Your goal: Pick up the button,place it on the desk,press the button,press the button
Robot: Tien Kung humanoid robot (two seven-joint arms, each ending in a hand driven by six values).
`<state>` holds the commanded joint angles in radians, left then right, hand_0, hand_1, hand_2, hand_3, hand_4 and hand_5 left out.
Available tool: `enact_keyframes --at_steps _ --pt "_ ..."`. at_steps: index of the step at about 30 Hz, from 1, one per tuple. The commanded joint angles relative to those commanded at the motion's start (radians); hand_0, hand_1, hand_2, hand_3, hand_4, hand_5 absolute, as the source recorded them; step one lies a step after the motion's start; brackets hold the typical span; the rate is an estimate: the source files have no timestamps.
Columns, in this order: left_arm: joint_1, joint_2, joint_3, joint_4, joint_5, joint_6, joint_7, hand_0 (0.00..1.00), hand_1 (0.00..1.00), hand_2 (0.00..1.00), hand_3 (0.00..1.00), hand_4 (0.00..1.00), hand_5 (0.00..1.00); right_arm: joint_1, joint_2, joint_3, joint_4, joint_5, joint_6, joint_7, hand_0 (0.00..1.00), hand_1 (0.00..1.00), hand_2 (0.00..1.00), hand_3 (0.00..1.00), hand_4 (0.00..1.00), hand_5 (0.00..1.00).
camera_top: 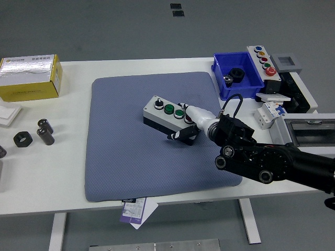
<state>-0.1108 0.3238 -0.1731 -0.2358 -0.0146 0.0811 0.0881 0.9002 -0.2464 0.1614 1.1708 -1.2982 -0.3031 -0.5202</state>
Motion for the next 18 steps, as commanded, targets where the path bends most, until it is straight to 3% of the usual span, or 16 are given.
enact_keyframes --at_steps 1,6,7,12,13,18 --pt "0.000 0.000 -0.001 0.000 0.001 0.000 0.000 0.688 0.631 0.557 0.602 0.674 0.211 0.000 0.000 -0.002 0.000 -0.009 -0.004 -0.003 0.859 0.870 0.922 0.998 0.971 0.401" --pt "-0.001 -0.001 -0.012 -0.001 0.015 0.000 0.000 0.688 0.631 0.557 0.602 0.674 0.211 -0.002 0.005 -0.010 0.003 -0.051 -0.022 -0.019 0.859 0.870 0.922 0.998 0.971 0.401" --pt "-0.002 -0.002 -0.015 -0.002 0.019 0.000 -0.001 0.688 0.631 0.557 0.602 0.674 0.211 -0.002 0.006 -0.011 0.003 -0.059 -0.023 -0.022 0.427 0.551 0.630 0.914 0.621 0.132" --pt "-0.003 -0.002 -0.028 -0.003 0.035 0.000 -0.001 0.688 0.631 0.557 0.602 0.674 0.211 -0.002 0.013 -0.021 -0.002 -0.093 -0.021 -0.037 0.427 0.551 0.630 0.914 0.621 0.132" --pt "-0.004 -0.002 -0.029 -0.004 0.036 0.000 -0.001 0.688 0.631 0.557 0.602 0.674 0.211 -0.002 0.013 -0.023 -0.003 -0.101 -0.019 -0.041 0.391 0.481 0.532 0.702 0.390 0.004" --pt "-0.005 -0.001 -0.030 -0.004 0.036 0.001 -0.001 0.688 0.631 0.557 0.602 0.674 0.211 -0.003 0.013 -0.022 -0.002 -0.148 -0.014 -0.054 0.391 0.481 0.532 0.702 0.390 0.004"
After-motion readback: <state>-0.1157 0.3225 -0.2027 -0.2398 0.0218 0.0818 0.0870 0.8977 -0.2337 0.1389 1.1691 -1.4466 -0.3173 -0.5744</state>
